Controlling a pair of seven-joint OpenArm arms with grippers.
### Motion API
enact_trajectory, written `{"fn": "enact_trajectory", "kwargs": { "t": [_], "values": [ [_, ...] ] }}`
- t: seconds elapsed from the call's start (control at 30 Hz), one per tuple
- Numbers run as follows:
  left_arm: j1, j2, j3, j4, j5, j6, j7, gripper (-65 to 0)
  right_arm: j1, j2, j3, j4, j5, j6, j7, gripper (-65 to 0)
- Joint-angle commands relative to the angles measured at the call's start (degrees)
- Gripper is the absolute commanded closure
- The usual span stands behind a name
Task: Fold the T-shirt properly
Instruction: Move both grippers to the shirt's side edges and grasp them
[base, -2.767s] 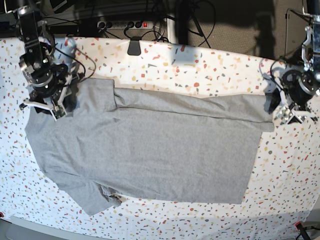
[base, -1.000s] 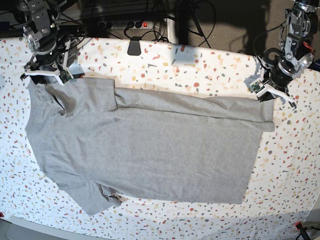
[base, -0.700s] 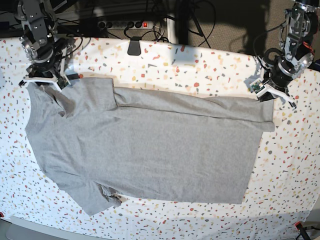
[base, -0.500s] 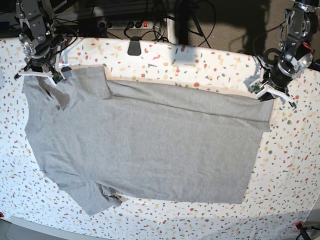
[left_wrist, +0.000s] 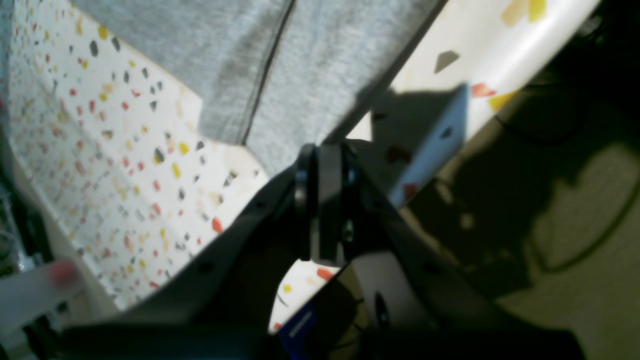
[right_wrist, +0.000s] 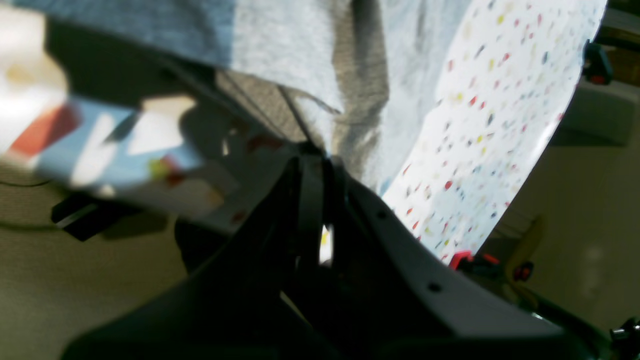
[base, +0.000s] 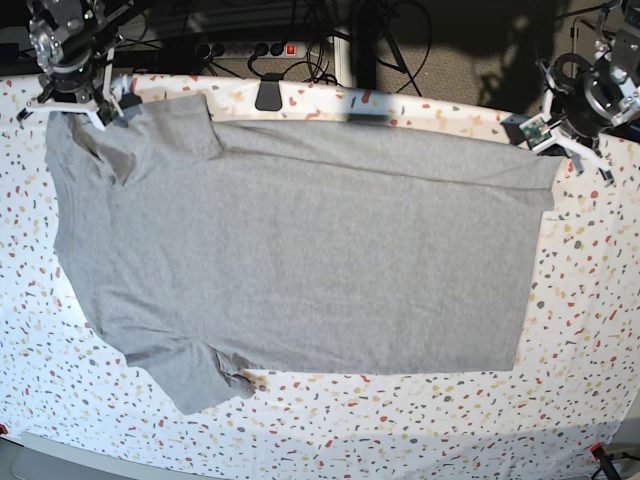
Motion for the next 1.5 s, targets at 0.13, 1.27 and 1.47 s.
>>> {"fn": "enact_trajectory", "kwargs": {
  "t": [0.13, 1.27, 1.47],
  "values": [
    [2.75, -3.78, -0.55, 1.03, -1.70, 0.46, 0.33, 0.0, -5.01, 0.96, 0.46, 1.73, -1.46, -3.74, -0.24, 0.0],
    [-26.14, 0.68, -0.55, -15.26, -27.67, -0.76, 3.37, -33.5, 7.23, 0.74, 10.69, 4.72, 31.17, 0.70, 6.03, -35.8],
    [-42.88, 5.84, -0.55, -40.89, -37.55, -4.33, -1.05, -33.5, 16.46, 0.55, 10.49, -4.52, 37.92, 4.26, 6.84, -35.8]
  ]
}}
